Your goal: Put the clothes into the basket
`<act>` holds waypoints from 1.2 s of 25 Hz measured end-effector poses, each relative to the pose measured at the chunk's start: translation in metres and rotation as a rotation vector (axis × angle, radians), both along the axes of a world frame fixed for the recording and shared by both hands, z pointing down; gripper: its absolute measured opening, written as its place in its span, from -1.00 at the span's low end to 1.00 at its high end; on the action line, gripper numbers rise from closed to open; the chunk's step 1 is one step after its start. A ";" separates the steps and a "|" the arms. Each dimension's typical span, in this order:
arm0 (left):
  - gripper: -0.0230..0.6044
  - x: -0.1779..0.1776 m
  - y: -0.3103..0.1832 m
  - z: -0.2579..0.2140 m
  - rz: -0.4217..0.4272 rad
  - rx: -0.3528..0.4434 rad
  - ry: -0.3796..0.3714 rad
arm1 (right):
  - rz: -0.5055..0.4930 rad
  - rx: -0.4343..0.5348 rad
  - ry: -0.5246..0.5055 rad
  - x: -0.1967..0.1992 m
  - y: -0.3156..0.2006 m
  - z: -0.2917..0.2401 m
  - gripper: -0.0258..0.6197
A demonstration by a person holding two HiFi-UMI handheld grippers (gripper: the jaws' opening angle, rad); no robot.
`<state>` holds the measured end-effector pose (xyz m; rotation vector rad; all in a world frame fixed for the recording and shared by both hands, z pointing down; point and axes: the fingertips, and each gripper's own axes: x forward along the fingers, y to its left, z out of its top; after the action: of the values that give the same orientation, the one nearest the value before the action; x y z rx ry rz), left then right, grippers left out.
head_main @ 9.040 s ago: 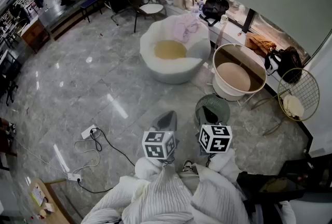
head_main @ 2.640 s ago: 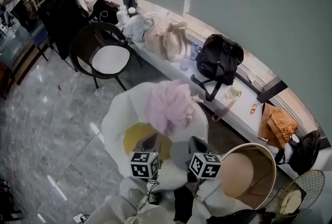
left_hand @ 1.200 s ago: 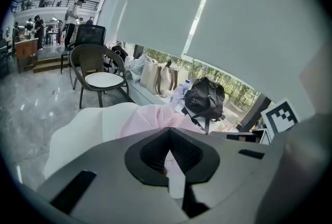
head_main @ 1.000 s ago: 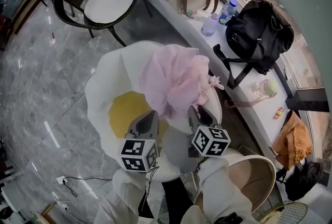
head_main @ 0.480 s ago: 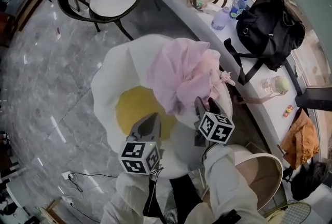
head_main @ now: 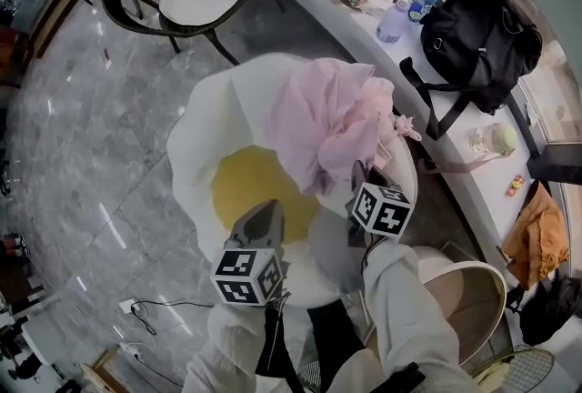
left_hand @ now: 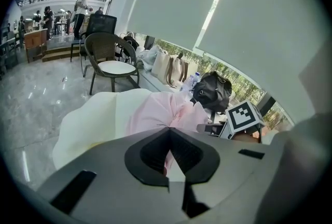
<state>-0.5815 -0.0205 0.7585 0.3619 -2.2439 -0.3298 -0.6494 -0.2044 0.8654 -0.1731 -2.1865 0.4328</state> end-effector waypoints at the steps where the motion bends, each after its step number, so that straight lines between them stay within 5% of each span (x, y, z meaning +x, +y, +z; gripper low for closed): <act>1: -0.91 0.000 0.000 -0.001 0.004 -0.002 0.000 | -0.008 -0.001 -0.003 0.001 0.001 -0.002 -0.75; 20: -0.91 0.026 0.025 -0.086 0.039 -0.047 -0.063 | -0.135 -0.093 -0.082 0.024 0.066 -0.106 -0.82; 30: -0.91 0.052 0.034 -0.137 0.060 0.007 -0.129 | -0.051 -0.150 -0.180 0.052 0.062 -0.202 -0.82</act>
<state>-0.5293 0.0131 0.6219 0.4646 -2.3528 -0.2902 -0.5971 -0.1421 0.6638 -0.3618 -2.3198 0.5713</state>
